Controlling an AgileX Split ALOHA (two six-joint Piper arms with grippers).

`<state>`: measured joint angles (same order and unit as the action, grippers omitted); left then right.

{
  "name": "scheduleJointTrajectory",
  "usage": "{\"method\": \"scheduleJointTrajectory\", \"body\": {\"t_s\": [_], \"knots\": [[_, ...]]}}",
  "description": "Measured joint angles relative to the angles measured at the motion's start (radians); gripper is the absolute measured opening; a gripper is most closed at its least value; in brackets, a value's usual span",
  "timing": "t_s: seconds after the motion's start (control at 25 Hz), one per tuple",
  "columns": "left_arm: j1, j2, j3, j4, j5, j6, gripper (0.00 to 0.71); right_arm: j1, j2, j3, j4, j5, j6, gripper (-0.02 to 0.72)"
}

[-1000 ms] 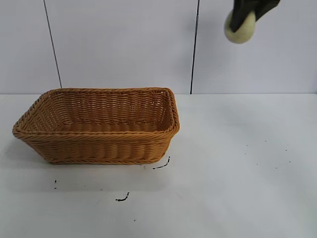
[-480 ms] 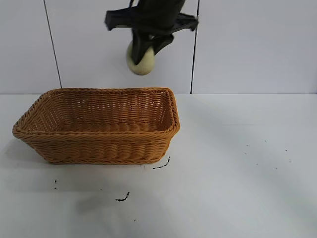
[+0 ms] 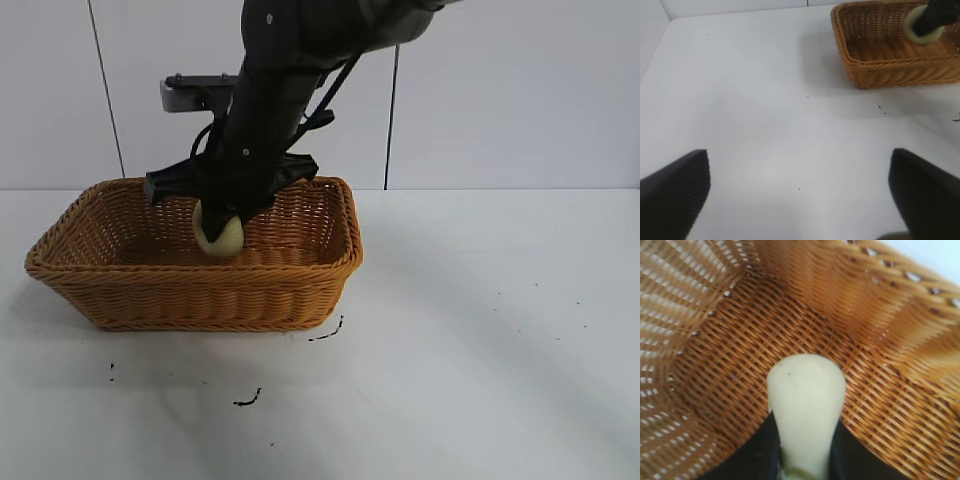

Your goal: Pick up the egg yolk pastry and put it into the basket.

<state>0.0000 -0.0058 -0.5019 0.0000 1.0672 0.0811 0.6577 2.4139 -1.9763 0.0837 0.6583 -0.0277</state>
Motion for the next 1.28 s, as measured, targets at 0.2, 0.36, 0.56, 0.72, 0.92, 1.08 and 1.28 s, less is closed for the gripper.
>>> {"method": "scheduleJointTrajectory", "body": {"t_s": [0.2,0.36,0.56,0.72,0.92,1.08,1.28], "knots": [[0.000,0.000,0.000,0.000,0.000,0.000,0.697,0.000,0.022,0.000,0.002,-0.004,0.001,0.183],[0.000,0.000,0.000,0.000,0.000,0.000,0.697,0.000,0.020,0.000,0.003,0.021,0.003,0.482],[0.000,0.000,0.000,0.000,0.000,0.000,0.697,0.000,-0.031,0.000,-0.017,0.062,0.003,0.676],[0.000,0.000,0.000,0.000,0.000,0.000,0.697,-0.002,-0.133,0.000,-0.042,0.064,0.003,0.689],[0.000,0.000,0.000,0.000,0.000,0.000,0.697,-0.018,-0.254,0.000,-0.058,0.107,0.028,0.694],[0.000,0.000,0.000,0.000,0.000,0.000,0.697,-0.053,-0.310,0.000,-0.066,0.151,0.057,0.695],[0.000,0.000,0.000,0.000,0.000,0.000,0.697,-0.157,-0.327,0.000,-0.076,0.197,0.065,0.695]]}}
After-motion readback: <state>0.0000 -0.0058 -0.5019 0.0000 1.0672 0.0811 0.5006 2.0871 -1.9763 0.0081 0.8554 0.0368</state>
